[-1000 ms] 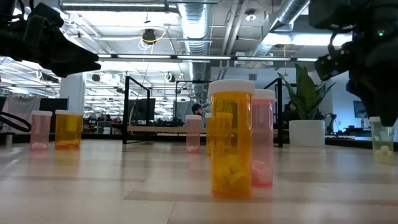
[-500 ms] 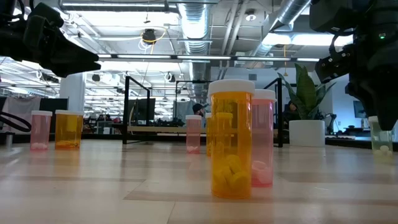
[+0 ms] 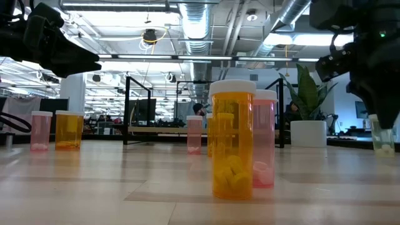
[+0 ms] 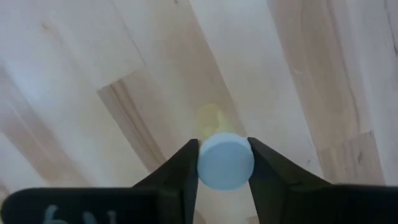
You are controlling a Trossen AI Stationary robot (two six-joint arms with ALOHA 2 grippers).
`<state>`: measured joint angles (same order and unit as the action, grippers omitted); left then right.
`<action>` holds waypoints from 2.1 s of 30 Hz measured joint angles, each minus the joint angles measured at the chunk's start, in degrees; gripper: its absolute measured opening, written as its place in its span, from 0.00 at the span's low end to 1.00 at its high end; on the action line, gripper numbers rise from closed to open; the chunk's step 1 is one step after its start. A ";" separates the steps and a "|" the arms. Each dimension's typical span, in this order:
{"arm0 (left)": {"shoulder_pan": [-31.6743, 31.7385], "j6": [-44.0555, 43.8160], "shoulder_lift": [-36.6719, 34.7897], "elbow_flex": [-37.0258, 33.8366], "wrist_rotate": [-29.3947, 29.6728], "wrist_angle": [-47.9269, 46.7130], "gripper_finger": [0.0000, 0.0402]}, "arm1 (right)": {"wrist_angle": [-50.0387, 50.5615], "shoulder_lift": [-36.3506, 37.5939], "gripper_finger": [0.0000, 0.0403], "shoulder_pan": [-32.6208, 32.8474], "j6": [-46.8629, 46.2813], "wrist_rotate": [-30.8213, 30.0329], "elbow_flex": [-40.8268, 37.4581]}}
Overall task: Pick and place medicine bottles onto shelf by color
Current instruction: Put the top yellow pill bottle on the shelf
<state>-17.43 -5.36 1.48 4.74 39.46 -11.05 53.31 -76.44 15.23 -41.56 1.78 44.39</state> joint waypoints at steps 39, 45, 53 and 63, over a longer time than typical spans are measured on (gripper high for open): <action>0.00 0.01 0.00 -0.01 -0.02 0.07 0.68 | 17.86 -29.67 0.35 -27.81 43.58 -4.87 47.48; 0.00 0.00 0.02 -0.01 0.00 0.04 0.68 | 17.87 -33.99 0.35 -33.56 47.89 -4.96 55.10; -0.01 0.00 0.01 -0.01 -0.02 0.04 0.68 | 18.89 -42.31 0.35 -38.19 55.33 -7.50 65.20; -0.01 0.00 0.02 -0.01 0.00 0.03 0.68 | 23.11 -52.21 0.35 -41.65 58.83 -7.31 77.28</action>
<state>-17.44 -5.36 1.50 4.73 39.46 -11.01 76.42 -128.65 -26.42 17.27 -5.53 121.67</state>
